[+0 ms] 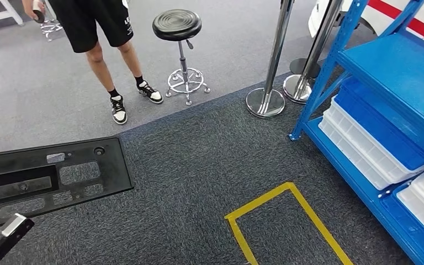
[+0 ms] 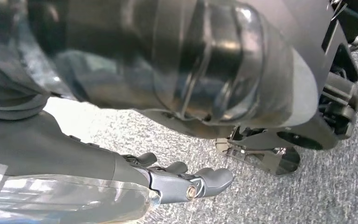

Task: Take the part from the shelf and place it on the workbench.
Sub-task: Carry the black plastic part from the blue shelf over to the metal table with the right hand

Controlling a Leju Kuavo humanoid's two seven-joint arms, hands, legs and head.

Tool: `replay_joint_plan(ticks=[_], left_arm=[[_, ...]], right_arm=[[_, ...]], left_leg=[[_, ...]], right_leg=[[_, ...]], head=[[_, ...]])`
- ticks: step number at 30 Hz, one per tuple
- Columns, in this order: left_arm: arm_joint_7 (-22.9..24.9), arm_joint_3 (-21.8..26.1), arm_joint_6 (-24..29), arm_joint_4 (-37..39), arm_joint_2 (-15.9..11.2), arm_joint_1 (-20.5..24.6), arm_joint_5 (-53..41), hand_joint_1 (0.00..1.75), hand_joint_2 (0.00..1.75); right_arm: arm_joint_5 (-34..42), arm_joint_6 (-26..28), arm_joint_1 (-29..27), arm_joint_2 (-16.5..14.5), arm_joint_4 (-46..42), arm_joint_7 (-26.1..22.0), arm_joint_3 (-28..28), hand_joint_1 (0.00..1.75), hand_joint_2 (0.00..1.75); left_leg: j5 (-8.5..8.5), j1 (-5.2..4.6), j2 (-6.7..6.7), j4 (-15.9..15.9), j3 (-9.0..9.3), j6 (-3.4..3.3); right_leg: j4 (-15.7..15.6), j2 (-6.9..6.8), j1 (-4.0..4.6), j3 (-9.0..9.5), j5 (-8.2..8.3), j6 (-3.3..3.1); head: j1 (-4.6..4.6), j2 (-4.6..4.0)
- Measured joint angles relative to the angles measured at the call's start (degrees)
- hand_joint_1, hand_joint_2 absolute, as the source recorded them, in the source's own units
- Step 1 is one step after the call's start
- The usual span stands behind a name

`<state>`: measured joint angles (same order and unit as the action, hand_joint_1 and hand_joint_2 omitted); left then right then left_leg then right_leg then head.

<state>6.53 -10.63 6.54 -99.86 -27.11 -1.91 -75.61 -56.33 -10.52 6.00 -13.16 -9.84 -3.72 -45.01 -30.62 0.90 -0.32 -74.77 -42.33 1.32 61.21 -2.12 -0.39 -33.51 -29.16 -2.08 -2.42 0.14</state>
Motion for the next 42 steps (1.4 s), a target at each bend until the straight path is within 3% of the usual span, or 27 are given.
replay_joint_plan(ticks=[1, 3, 5, 7, 8, 10, 12, 13, 14, 15, 16, 18, 20, 22, 23, 25, 27, 29, 30, 32, 34, 35, 36, 38, 40, 42], left_arm=[[-0.04, 0.01, 0.0, 0.03, -0.11, 0.01, 0.06, 1.75, 1.75], [-0.12, 0.06, 0.0, 0.03, -0.38, 0.31, 0.16, 1.75, 1.75], [-0.26, 0.05, -0.05, 0.12, -0.47, 1.17, 0.26, 1.75, 1.75], [-0.34, -0.24, -0.44, 0.5, -0.31, 2.54, 0.43, 1.75, 1.75], [-0.26, -0.51, -0.79, 0.75, -0.1, 3.26, 0.49, 1.75, 1.75], [0.19, -1.47, -1.76, 1.31, 0.75, 5.03, 0.26, 1.75, 1.75], [0.8, -2.77, -2.65, 1.86, 2.13, 6.59, -0.26, 1.75, 1.75], [0.98, -3.35, -2.9, 2.08, 2.71, 7.02, -0.44, 1.75, 1.75], [1.07, -3.87, -3.06, 2.3, 3.16, 7.21, -0.56, 1.75, 1.75], [1.1, -4.23, -3.13, 2.49, 3.43, 7.36, -0.61, 1.75, 1.75], [1.12, -4.54, -3.19, 2.69, 3.65, 7.53, -0.64, 1.75, 1.75], [1.21, -4.92, -3.22, 3.0, 3.96, 7.97, -0.67, 1.75, 1.75], [1.31, -5.21, -3.22, 3.22, 4.1, 8.4, -0.61, 1.75, 1.75], [1.37, -5.45, -3.23, 3.34, 4.13, 8.55, -0.48, 1.75, 1.75], [1.39, -5.52, -3.23, 3.37, 4.09, 8.54, -0.42, 1.75, 1.75], [1.44, -5.55, -3.2, 3.39, 3.98, 8.7, -0.2, 1.75, 1.75], [1.49, -5.63, -3.18, 3.46, 3.93, 9.02, 0.06, 1.75, 1.75], [1.53, -5.79, -3.17, 3.62, 3.95, 9.02, 0.26, 1.75, 1.75], [1.53, -5.84, -3.17, 3.7, 3.95, 8.98, 0.31, 1.75, 1.75], [1.53, -5.87, -3.17, 3.81, 3.93, 8.99, 0.36, 1.75, 1.75], [1.54, -5.87, -3.15, 3.82, 3.93, 9.28, 0.42, 1.75, 1.75], [1.56, -5.87, -3.12, 3.82, 3.93, 9.48, 0.51, 1.75, 1.75], [1.62, -5.85, -3.09, 3.82, 3.92, 9.65, 0.64, 1.75, 1.75], [1.79, -5.75, -3.04, 3.82, 3.87, 9.8, 0.94, 1.75, 1.75], [1.93, -5.67, -2.96, 3.9, 3.84, 10.12, 1.21, 1.75, 1.75], [1.97, -5.74, -2.91, 4.09, 3.97, 10.63, 1.38, 1.75, 1.75]], right_arm=[[0.0, -0.01, 0.03, -0.03, 0.0, 0.03, 0.02, 0.0, 0.0], [0.01, -0.08, 0.09, -0.1, 0.0, 0.03, 0.05, 0.0, 0.0], [0.13, -0.17, 0.14, -0.15, 0.0, -0.01, 0.05, 0.0, 0.0], [0.47, -0.26, 0.31, -0.21, -0.01, -0.15, 0.05, 0.0, 0.0], [0.66, -0.3, 0.43, -0.21, -0.01, -0.26, 0.05, 0.0, 0.0], [0.87, -0.34, 0.58, -0.19, -0.02, -0.45, 0.05, 0.0, 0.0], [0.98, -0.33, 0.6, -0.07, -0.02, -0.5, 0.03, 0.0, 0.0], [1.01, -0.31, 0.58, 0.01, -0.02, -0.46, 0.02, 0.0, 0.0], [1.01, -0.27, 0.54, 0.08, -0.02, -0.41, 0.02, 0.0, 0.0], [1.01, -0.23, 0.49, 0.14, -0.02, -0.35, 0.01, 0.0, 0.0], [1.01, -0.19, 0.45, 0.18, -0.02, -0.29, 0.01, 0.0, 0.0], [1.01, -0.15, 0.38, 0.21, -0.01, -0.16, 0.01, 0.0, 0.0], [1.02, -0.14, 0.42, 0.22, 0.01, -0.07, 0.01, 0.0, 0.0], [1.05, -0.13, 0.54, 0.22, 0.0, -0.04, -0.01, 0.0, 0.0], [1.08, -0.13, 0.56, 0.21, -0.01, -0.06, -0.02, 0.0, 0.0], [1.14, -0.14, 0.55, 0.17, -0.02, -0.17, -0.03, 0.0, 0.0], [1.2, -0.15, 0.48, 0.15, -0.02, -0.28, -0.03, 0.0, 0.0], [1.27, -0.13, 0.39, 0.2, -0.02, -0.33, -0.03, 0.0, 0.0], [1.33, -0.13, 0.37, 0.22, -0.02, -0.34, -0.03, 0.0, 0.0], [1.43, -0.13, 0.39, 0.23, -0.02, -0.34, -0.03, 0.0, 0.0], [1.49, -0.13, 0.39, 0.19, -0.02, -0.34, -0.03, 0.0, 0.0], [1.53, -0.13, 0.39, 0.16, -0.02, -0.34, -0.03, 0.0, 0.0], [1.57, -0.13, 0.4, 0.11, -0.02, -0.34, -0.03, 0.0, 0.0], [1.66, -0.12, 0.48, -0.01, -0.04, -0.29, -0.03, 0.0, 0.0], [1.69, -0.11, 0.56, -0.08, -0.07, -0.23, -0.03, 0.0, 0.0], [1.74, -0.08, 0.54, -0.04, -0.09, -0.2, -0.03, 0.0, 0.0]], left_leg=[[1.81, -0.16, 0.35, 3.15, 1.64, -0.38], [4.39, -0.94, 2.57, 10.87, 5.62, -1.32], [4.8, -1.8, 3.99, 14.44, 7.28, -2.08], [5.15, -2.1, 2.83, 15.26, 7.51, -2.71], [5.56, -2.0, 2.17, 16.03, 7.93, -2.92], [6.42, -1.59, 0.97, 17.52, 8.81, -3.43], [6.67, -1.44, -0.15, 17.83, 8.83, -3.74], [6.64, -1.43, -0.77, 17.76, 8.78, -3.76], [6.59, -1.39, -1.43, 17.64, 8.75, -3.71], [6.48, -1.31, -2.11, 17.45, 8.74, -3.58], [6.29, -1.17, -2.83, 17.11, 8.72, -3.33], [5.6, -0.92, -4.15, 15.86, 8.36, -2.57], [5.12, -0.83, -5.2, 14.84, 7.73, -1.9], [5.13, -0.69, -6.07, 14.71, 7.28, -1.51], [5.01, -0.65, -5.8, 14.47, 7.1, -1.32], [3.48, -0.69, -3.6, 11.69, 5.76, -0.86], [0.34, -0.6, -0.99, 5.02, 2.52, -0.41], [-1.5, -0.4, -0.21, -0.89, -0.65, -0.27], [-0.88, -0.36, -0.08, -1.11, -0.9, -0.37], [2.88, -0.59, 0.88, 4.86, 2.0, -1.01], [5.27, -1.64, 4.23, 12.13, 5.74, -1.94], [5.53, -2.22, 5.51, 14.12, 6.68, -2.37], [5.24, -2.66, 6.01, 14.78, 6.88, -2.69], [5.58, -2.63, 4.42, 15.87, 7.34, -3.26], [6.19, -2.12, 2.74, 17.23, 8.37, -3.71], [6.51, -1.82, 1.17, 17.79, 8.89, -3.99]], right_leg=[[-0.02, -0.67, 0.15, 0.13, -0.09, -0.06], [-0.17, -1.92, 0.36, 0.45, -0.27, -0.03], [-0.45, -3.06, 0.36, 0.64, -0.32, 0.3], [-0.85, -4.15, 0.19, 0.96, -0.34, 0.82], [-0.77, -3.66, 0.12, 1.15, -0.48, 1.07], [1.95, -0.85, 0.04, 0.11, -2.22, 1.41], [8.56, 1.56, 0.0, -3.36, -5.5, 1.6], [11.66, 1.84, -0.01, -5.14, -6.55, 1.73], [13.29, 1.92, -0.04, -6.26, -6.58, 1.89], [12.94, 1.96, -0.13, -6.43, -5.46, 2.06], [10.44, 2.17, -0.29, -5.51, -3.34, 2.24], [3.43, 3.94, -0.74, -2.55, 0.3, 2.53], [0.11, 5.18, -0.81, -1.15, 1.22, 2.27], [0.09, 4.35, -0.62, -1.17, 1.15, 1.54], [-0.03, 3.81, -0.61, -1.1, 1.17, 1.19], [-0.27, 2.68, -0.7, -0.88, 1.17, 0.52], [-0.32, 1.53, -0.43, -0.73, 0.97, 0.07], [-0.32, 0.27, -0.12, -0.64, 0.72, -0.13], [-0.31, -0.4, 0.03, -0.52, 0.57, -0.19], [-0.34, -1.72, 0.28, -0.02, 0.19, -0.23], [-0.57, -2.93, 0.44, 0.56, -0.15, -0.08], [-0.73, -3.57, 0.5, 0.77, -0.26, 0.08], [-0.95, -4.27, 0.53, 0.96, -0.34, 0.29], [-1.29, -5.46, 0.56, 1.54, -0.62, 0.79], [0.54, -3.25, 0.42, 1.29, -1.88, 1.27], [6.62, 0.44, 0.19, -1.65, -4.74, 1.55]], head=[[0.01, -0.01], [-0.01, 0.0], [-0.01, 0.01], [0.0, 0.01], [-0.01, 0.0], [-0.02, 0.01], [-0.03, 0.01], [-0.03, 0.0], [-0.03, 0.0], [-0.03, -0.01], [-0.03, 0.0], [-0.02, 0.01], [-0.02, 0.01], [-0.03, 0.01], [-0.02, 0.01], [-0.02, 0.0], [-0.02, 0.0], [-0.01, 0.01], [-0.01, 0.01], [-0.01, 0.01], [-0.02, 0.0], [-0.02, 0.0], [-0.02, 0.0], [-0.02, 0.0], [-0.02, 0.0], [-0.03, 0.01]])
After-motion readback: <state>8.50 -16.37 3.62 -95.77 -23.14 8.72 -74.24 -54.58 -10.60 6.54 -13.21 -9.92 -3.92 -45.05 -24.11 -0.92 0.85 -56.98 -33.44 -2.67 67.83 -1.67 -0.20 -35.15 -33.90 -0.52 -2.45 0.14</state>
